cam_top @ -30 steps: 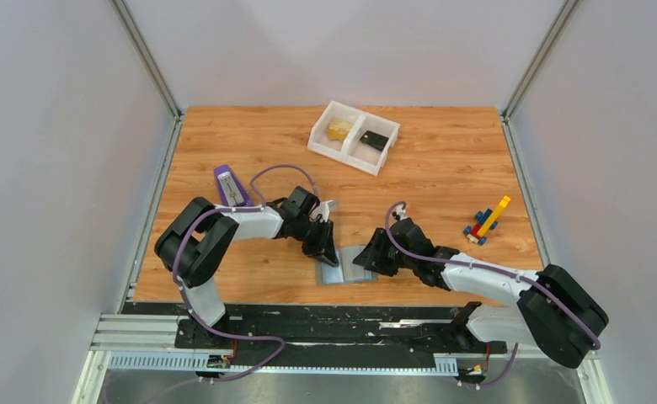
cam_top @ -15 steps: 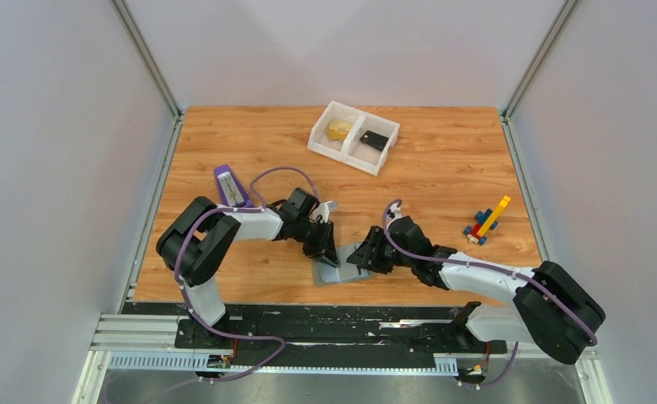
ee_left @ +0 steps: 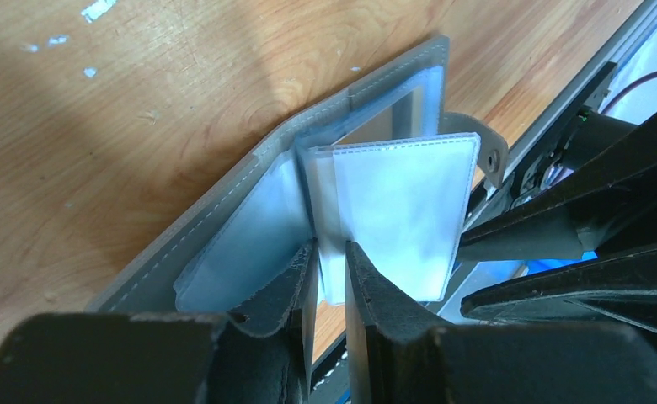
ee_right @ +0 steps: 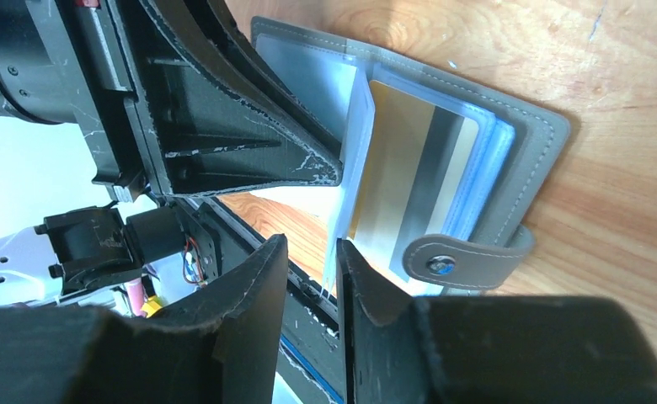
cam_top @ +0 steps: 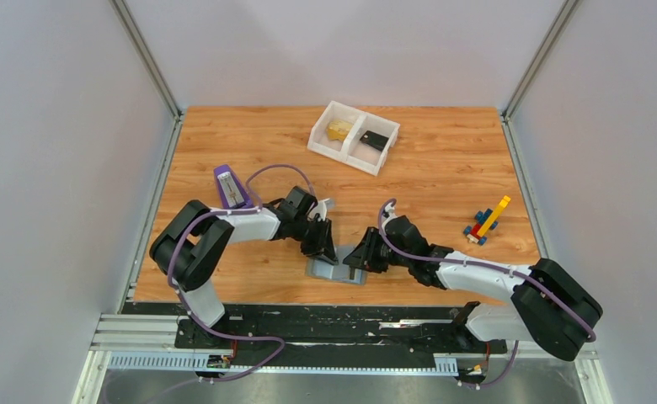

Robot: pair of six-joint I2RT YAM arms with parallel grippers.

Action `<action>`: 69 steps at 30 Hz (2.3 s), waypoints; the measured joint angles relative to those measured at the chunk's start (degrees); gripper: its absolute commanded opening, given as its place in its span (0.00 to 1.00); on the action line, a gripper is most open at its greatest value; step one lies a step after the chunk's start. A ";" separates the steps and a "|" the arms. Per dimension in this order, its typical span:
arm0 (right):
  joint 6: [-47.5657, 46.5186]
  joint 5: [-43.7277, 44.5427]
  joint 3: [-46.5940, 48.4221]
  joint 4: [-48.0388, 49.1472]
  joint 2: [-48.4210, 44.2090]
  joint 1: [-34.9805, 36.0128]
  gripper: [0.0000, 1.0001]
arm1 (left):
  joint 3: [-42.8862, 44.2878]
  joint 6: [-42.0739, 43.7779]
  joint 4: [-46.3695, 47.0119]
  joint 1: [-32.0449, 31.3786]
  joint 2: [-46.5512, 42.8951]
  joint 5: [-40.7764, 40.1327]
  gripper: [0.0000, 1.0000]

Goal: Take the credit cards out of the card holder
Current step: Remove the credit card from the card holder.

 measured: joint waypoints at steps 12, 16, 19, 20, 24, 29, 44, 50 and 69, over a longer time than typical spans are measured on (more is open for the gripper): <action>0.31 1.46 0.94 2.01 2.78 0.07 0.27 | 0.98 0.68 -9.70 1.42 -7.10 -7.63 0.18; 0.76 1.49 1.60 2.80 4.63 0.07 0.27 | 1.31 1.46 -12.37 1.75 -7.58 -11.04 0.15; 1.25 1.46 2.03 3.30 5.90 0.07 0.27 | 1.29 1.79 -13.64 1.77 -7.56 -12.41 0.14; 1.36 1.44 2.08 3.52 6.16 0.07 0.27 | 1.22 1.79 -13.64 1.77 -7.54 -12.52 0.14; 1.60 1.42 2.16 4.37 6.49 0.09 0.27 | 0.24 1.77 -12.70 1.77 -6.82 -12.00 0.13; 1.62 0.00 2.60 7.02 6.99 0.11 0.27 | -0.83 1.60 -11.50 1.79 -5.40 -9.73 0.12; 1.53 -3.61 5.11 11.04 12.61 1.40 0.00 | -1.62 1.40 -9.09 2.01 -4.72 -7.15 0.21; 1.42 -2.47 6.58 8.68 12.81 1.42 0.00 | -1.07 1.79 -12.63 3.26 -7.93 -9.31 0.25; -4.02 4.24 8.44 -19.63 -1.16 1.44 0.21 | 1.18 2.12 -11.56 1.31 -8.72 -7.41 0.30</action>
